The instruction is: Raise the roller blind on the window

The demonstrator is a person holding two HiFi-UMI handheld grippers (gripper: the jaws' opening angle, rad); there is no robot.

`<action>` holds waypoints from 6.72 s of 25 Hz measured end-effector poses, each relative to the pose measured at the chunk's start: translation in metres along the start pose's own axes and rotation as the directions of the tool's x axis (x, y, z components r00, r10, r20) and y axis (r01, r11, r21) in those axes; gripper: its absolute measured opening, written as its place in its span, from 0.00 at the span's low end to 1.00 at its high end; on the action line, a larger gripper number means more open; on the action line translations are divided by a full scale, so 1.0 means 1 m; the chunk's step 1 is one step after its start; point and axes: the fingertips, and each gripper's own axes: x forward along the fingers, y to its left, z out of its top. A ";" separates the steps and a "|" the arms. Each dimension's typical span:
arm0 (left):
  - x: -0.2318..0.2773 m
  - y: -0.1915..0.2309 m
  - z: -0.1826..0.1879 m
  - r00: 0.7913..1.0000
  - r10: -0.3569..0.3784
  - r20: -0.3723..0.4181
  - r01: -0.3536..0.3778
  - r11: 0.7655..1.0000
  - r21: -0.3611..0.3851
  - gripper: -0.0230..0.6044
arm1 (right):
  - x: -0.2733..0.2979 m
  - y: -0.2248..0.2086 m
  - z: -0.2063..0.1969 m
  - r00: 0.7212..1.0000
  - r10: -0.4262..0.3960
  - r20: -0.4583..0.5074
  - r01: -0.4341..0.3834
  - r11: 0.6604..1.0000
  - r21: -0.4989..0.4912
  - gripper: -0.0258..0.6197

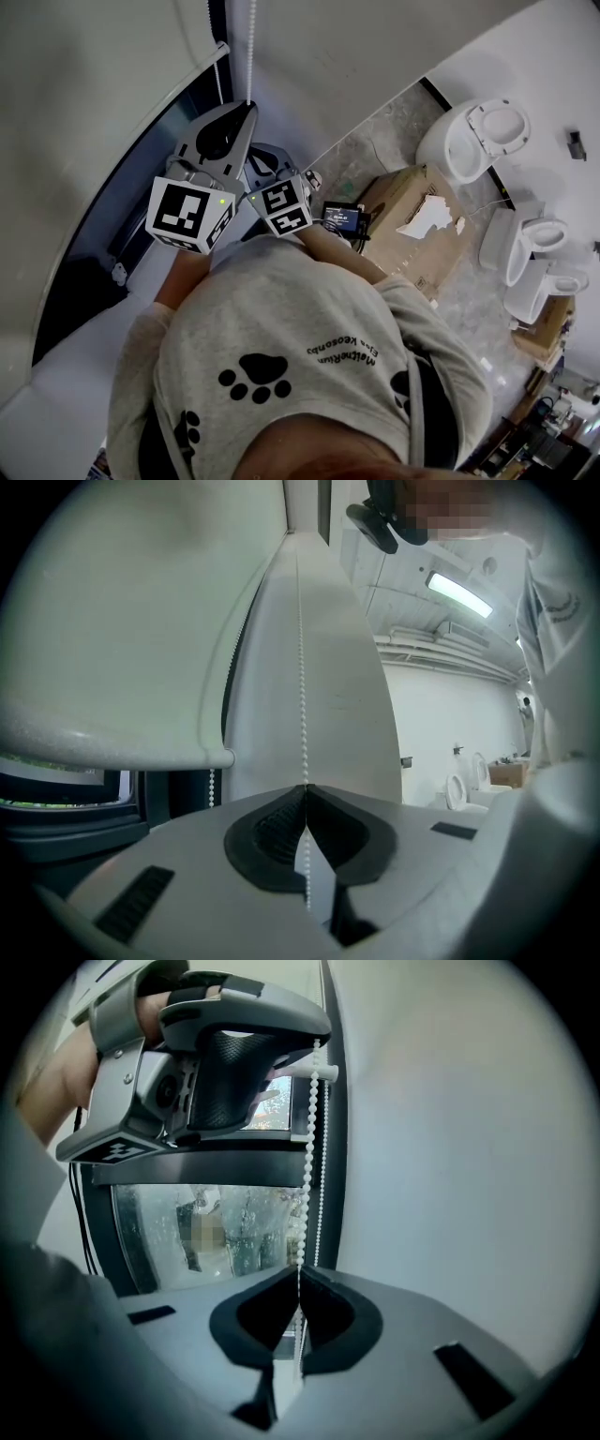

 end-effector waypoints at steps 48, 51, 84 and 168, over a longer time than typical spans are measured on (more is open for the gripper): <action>-0.003 0.007 -0.094 0.997 0.007 -0.083 -0.019 0.990 -0.138 0.05 | 0.007 0.003 -0.062 0.983 0.107 -0.149 -0.104 0.994 0.026 0.22; -0.002 0.007 -0.093 0.997 0.004 -0.076 -0.015 0.990 -0.138 0.05 | -0.010 -0.008 -0.021 0.995 0.083 -0.056 -0.079 0.995 0.061 0.22; -0.005 -0.002 -0.094 0.999 -0.006 -0.042 0.000 0.991 -0.132 0.05 | -0.096 -0.023 0.243 0.895 0.068 0.441 -0.083 0.996 0.014 0.06; 0.014 0.010 0.064 1.000 0.027 0.007 -0.027 1.000 0.012 0.07 | -0.025 -0.006 0.074 0.961 0.212 0.177 -0.207 0.977 -0.050 0.06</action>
